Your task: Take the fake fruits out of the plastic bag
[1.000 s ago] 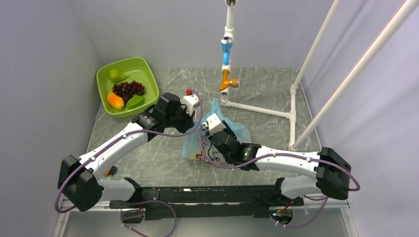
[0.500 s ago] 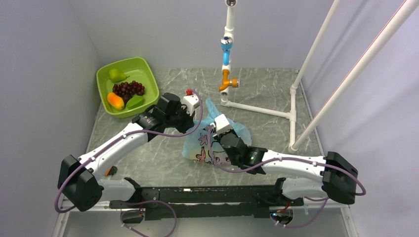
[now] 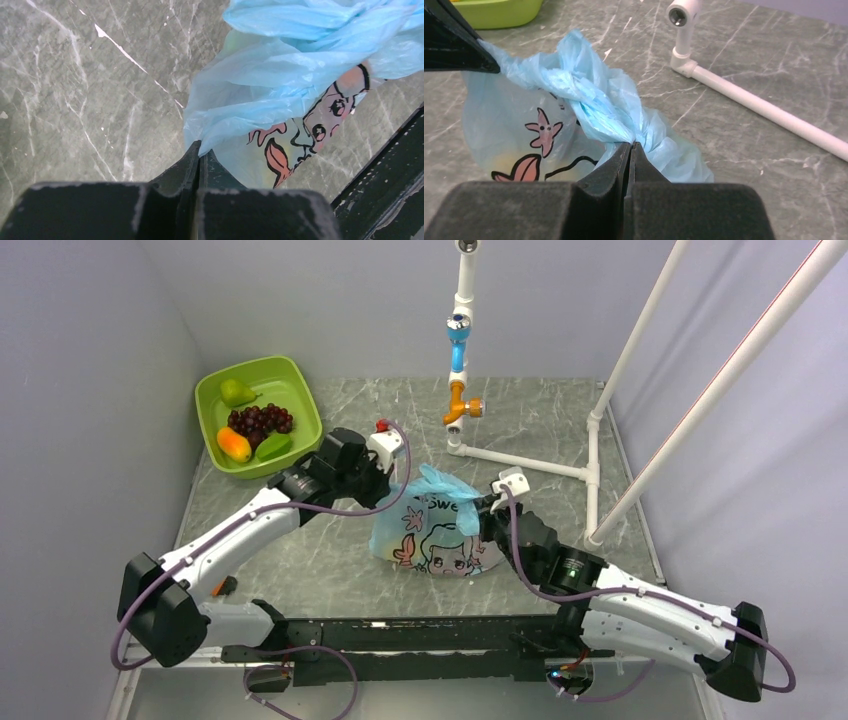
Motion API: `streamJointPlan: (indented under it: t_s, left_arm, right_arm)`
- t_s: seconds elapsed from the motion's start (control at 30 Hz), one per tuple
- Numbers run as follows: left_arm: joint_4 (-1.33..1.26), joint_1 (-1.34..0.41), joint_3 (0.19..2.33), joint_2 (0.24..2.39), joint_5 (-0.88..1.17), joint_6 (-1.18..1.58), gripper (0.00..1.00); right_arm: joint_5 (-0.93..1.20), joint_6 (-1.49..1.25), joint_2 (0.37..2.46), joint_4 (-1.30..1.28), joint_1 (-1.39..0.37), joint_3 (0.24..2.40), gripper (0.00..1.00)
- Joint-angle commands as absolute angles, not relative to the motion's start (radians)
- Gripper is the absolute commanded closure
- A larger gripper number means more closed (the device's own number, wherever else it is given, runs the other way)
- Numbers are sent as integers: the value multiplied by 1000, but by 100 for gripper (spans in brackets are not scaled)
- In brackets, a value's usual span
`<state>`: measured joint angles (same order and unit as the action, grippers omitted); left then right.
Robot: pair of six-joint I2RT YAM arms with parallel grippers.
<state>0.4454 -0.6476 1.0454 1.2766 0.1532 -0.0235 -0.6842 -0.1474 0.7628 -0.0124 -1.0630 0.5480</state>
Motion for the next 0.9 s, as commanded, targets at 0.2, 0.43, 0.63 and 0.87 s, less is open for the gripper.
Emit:
streamJointPlan:
  t_s: [0.2, 0.43, 0.63, 0.87]
  left_arm:
    - [236, -640, 924, 1013, 338, -68, 35]
    - [118, -693, 835, 922, 354, -88, 21]
    - [93, -727, 850, 1038, 336, -112, 21]
    - [-21, -735, 848, 1121, 289, -94, 11]
  right_arm:
    - [-334, -132, 803, -21, -1036, 559, 100]
    - [-204, -116, 891, -5, -1031, 605, 100]
    - [-206, -115, 887, -5, -1029, 595, 100]
    - [-211, -117, 883, -17, -1028, 598, 100]
